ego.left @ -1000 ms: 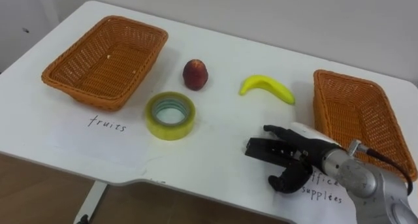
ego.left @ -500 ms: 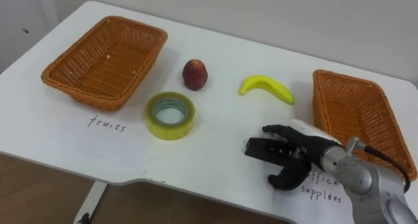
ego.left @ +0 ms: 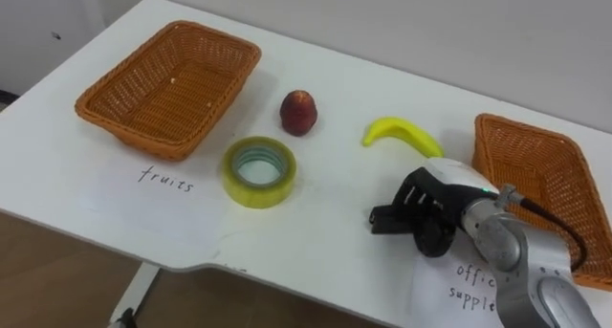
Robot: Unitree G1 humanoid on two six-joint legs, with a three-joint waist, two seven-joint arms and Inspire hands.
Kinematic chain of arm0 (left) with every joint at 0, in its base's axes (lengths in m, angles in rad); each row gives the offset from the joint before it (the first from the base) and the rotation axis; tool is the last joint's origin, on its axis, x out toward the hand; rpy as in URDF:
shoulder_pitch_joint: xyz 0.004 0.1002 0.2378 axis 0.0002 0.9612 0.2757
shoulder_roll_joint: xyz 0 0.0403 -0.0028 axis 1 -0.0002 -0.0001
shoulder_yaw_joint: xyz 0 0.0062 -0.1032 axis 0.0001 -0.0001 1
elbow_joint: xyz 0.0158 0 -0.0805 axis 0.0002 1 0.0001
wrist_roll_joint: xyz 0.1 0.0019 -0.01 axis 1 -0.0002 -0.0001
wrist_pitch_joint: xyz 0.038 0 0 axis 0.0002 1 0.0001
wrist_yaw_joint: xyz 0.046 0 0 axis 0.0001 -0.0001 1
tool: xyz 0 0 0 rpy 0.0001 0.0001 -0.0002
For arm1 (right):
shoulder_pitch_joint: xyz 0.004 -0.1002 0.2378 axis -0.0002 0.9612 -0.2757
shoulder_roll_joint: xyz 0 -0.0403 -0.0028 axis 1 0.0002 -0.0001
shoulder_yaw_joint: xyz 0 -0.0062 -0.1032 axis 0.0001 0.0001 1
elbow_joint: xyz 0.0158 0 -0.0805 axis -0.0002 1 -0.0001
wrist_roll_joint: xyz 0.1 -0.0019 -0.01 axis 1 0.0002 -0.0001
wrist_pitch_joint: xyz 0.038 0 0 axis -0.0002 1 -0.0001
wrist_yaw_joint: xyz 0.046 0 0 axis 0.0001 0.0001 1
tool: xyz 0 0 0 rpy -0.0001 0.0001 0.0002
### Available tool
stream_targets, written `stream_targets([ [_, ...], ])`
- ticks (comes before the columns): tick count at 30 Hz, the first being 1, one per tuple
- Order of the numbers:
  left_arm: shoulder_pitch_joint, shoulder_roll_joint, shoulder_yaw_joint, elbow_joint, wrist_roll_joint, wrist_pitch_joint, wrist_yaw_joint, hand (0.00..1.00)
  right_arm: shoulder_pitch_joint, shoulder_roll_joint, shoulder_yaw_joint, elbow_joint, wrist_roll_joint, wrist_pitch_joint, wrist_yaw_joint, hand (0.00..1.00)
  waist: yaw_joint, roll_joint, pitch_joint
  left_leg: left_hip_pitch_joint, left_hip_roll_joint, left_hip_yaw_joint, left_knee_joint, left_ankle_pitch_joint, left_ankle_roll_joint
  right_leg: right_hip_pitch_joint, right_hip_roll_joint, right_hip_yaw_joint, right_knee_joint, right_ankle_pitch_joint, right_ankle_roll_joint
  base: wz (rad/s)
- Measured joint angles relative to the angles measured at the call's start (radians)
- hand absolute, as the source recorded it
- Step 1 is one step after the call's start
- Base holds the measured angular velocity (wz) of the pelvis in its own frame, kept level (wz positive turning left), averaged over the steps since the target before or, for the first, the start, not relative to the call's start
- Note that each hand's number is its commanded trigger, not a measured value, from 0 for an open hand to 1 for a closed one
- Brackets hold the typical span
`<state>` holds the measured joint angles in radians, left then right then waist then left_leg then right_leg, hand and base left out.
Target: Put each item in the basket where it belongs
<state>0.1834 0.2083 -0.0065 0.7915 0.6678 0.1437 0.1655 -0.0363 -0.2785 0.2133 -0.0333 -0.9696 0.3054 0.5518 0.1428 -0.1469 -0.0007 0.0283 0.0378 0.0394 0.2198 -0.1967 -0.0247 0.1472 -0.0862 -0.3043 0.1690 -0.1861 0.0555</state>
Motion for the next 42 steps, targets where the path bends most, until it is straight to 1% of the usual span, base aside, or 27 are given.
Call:
stream_targets([
  [8, -0.006, 0.0, -0.008, -0.006, 0.0, -0.002, 0.001, 0.0, -0.002, 0.0, -0.006, 0.003, 0.013, -0.003, -0.007, 1.0, 0.0, 0.001, 0.0008, 0.002, 0.0, 0.005, -0.014, 0.0, 0.0, -0.003, 0.0, 0.0, -0.001, 0.0, 0.0, -0.01],
  [13, -0.006, 0.0, -0.014, -0.006, -0.006, -0.002, 0.021, 0.0, 0.012, 0.0, -0.012, -0.017, 0.03, -0.011, -0.026, 1.0, 0.0, 0.006, 0.0042, 0.0, 0.002, 0.012, -0.013, 0.0, 0.0, -0.003, 0.0, 0.003, 0.0, 0.0, 0.0, -0.04],
  [16, -0.006, 0.001, -0.023, -0.003, -0.009, -0.024, 0.036, 0.0, 0.016, -0.001, -0.033, -0.026, 0.064, -0.026, -0.037, 1.0, -0.005, 0.016, 0.0113, -0.002, 0.002, 0.016, -0.014, 0.0, 0.0, -0.004, 0.0, 0.006, -0.001, 0.0, 0.0, -0.03],
  [17, -0.004, 0.001, -0.026, -0.003, -0.009, -0.03, 0.046, 0.0, 0.019, -0.001, -0.043, -0.039, 0.071, -0.032, -0.036, 1.0, -0.009, 0.021, 0.015, -0.004, 0.001, 0.016, -0.015, 0.0, 0.0, -0.006, 0.0, 0.009, -0.001, 0.0, 0.0, 0.0],
  [20, 0.006, 0.001, -0.025, -0.007, -0.009, -0.035, 0.049, 0.0, 0.02, -0.004, -0.067, -0.074, 0.109, -0.044, -0.028, 1.0, -0.014, 0.034, 0.0188, -0.009, 0.002, 0.02, -0.015, 0.0, 0.0, -0.017, 0.001, 0.026, -0.002, 0.0, 0.0, -0.04],
  [21, 0.009, 0.001, -0.025, -0.01, -0.009, -0.035, 0.049, 0.0, 0.02, -0.004, -0.086, -0.08, 0.152, -0.046, -0.026, 1.0, -0.016, 0.033, 0.0161, -0.011, 0.002, 0.022, -0.015, 0.001, 0.0, -0.022, 0.0, 0.027, -0.002, 0.0, 0.0, -0.04],
  [22, 0.012, 0.0, -0.026, -0.012, -0.009, -0.035, 0.049, 0.0, 0.02, -0.004, -0.094, -0.081, 0.179, -0.048, -0.027, 1.0, -0.017, 0.035, 0.0167, -0.012, 0.002, 0.023, -0.015, 0.001, 0.0, -0.023, 0.0, 0.029, -0.002, 0.0, 0.0, -0.05],
  [23, 0.017, -0.001, -0.026, -0.015, -0.009, -0.035, 0.049, 0.0, 0.021, -0.004, -0.111, -0.08, 0.235, -0.055, -0.028, 1.0, -0.022, 0.038, 0.0155, -0.011, 0.001, 0.025, -0.015, 0.001, 0.0, -0.024, 0.0, 0.029, -0.002, 0.0, 0.0, -0.05],
  [25, 0.019, -0.005, -0.012, -0.015, -0.009, -0.043, 0.049, 0.0, 0.02, -0.004, -0.129, -0.081, 0.325, -0.086, -0.031, 1.0, -0.031, 0.04, 0.0133, -0.003, 0.001, 0.028, -0.016, 0.001, 0.001, -0.02, -0.001, 0.038, -0.001, 0.0, 0.0, -0.06],
  [26, 0.02, -0.006, -0.007, -0.014, -0.009, -0.047, 0.049, 0.0, 0.019, -0.005, -0.131, -0.083, 0.342, -0.094, -0.033, 1.0, -0.031, 0.04, 0.013, 0.001, 0.001, 0.028, -0.018, 0.001, 0.001, -0.017, -0.001, 0.041, -0.001, 0.0, 0.0, 0.0],
  [27, 0.032, -0.006, 0.004, -0.008, -0.009, -0.06, 0.052, 0.0, 0.019, -0.005, -0.143, -0.094, 0.39, -0.101, -0.037, 1.0, -0.032, 0.04, 0.0114, 0.01, 0.001, 0.029, -0.023, 0.001, 0.001, -0.01, -0.001, 0.044, -0.002, 0.0, 0.0, 0.0],
  [28, 0.033, -0.005, 0.006, -0.007, -0.009, -0.061, 0.06, 0.0, 0.019, -0.005, -0.16, -0.107, 0.44, -0.112, -0.046, 1.0, -0.034, 0.04, 0.0106, 0.02, 0.001, 0.031, -0.027, 0.001, 0.001, -0.002, 0.0, 0.048, -0.002, 0.0, 0.0, 0.0],
  [30, 0.049, -0.004, 0.008, -0.005, -0.01, -0.062, 0.068, 0.0, 0.018, -0.008, -0.175, -0.13, 0.5, -0.121, -0.073, 1.0, -0.04, 0.039, 0.0091, 0.034, 0.001, 0.034, -0.032, 0.001, 0.001, 0.009, -0.001, 0.053, -0.003, 0.0, 0.0, 0.0],
  [31, 0.053, -0.004, 0.008, -0.002, -0.01, -0.062, 0.068, 0.0, 0.018, -0.008, -0.18, -0.14, 0.516, -0.125, -0.08, 1.0, -0.046, 0.037, 0.0084, 0.036, 0.001, 0.034, -0.033, 0.001, 0.001, 0.012, -0.001, 0.054, -0.003, 0.0, 0.0, 0.04],
  [33, 0.054, -0.005, 0.013, 0.023, -0.01, -0.062, 0.068, 0.0, 0.015, -0.008, -0.198, -0.167, 0.56, -0.153, -0.11, 1.0, -0.055, 0.033, 0.0053, 0.037, 0.001, 0.034, -0.033, 0.001, 0.001, 0.012, 0.0, 0.057, -0.003, 0.0, 0.0, 0.0],
  [35, 0.055, -0.005, 0.015, 0.04, -0.01, -0.062, 0.067, 0.0, 0.015, -0.009, -0.207, -0.176, 0.581, -0.176, -0.135, 1.0, -0.058, 0.032, 0.0053, 0.04, 0.001, 0.035, -0.033, 0.001, 0.001, 0.011, 0.0, 0.059, -0.003, 0.0, 0.0, 0.0],
  [38, 0.057, -0.009, 0.035, 0.041, -0.011, -0.064, 0.065, 0.0, 0.014, -0.018, -0.225, -0.192, 0.61, -0.187, -0.156, 1.0, -0.066, 0.03, 0.0054, 0.041, 0.001, 0.04, -0.034, 0.001, 0.001, 0.014, -0.001, 0.058, -0.002, 0.0, 0.0, -0.02],
  [42, 0.057, -0.01, 0.047, 0.063, -0.01, -0.072, 0.065, 0.0, 0.01, -0.02, -0.281, -0.215, 0.624, -0.206, -0.179, 1.0, -0.082, 0.03, 0.007, 0.039, 0.001, 0.042, -0.034, 0.001, 0.001, 0.012, -0.001, 0.069, -0.003, 0.0, 0.0, -0.01],
])
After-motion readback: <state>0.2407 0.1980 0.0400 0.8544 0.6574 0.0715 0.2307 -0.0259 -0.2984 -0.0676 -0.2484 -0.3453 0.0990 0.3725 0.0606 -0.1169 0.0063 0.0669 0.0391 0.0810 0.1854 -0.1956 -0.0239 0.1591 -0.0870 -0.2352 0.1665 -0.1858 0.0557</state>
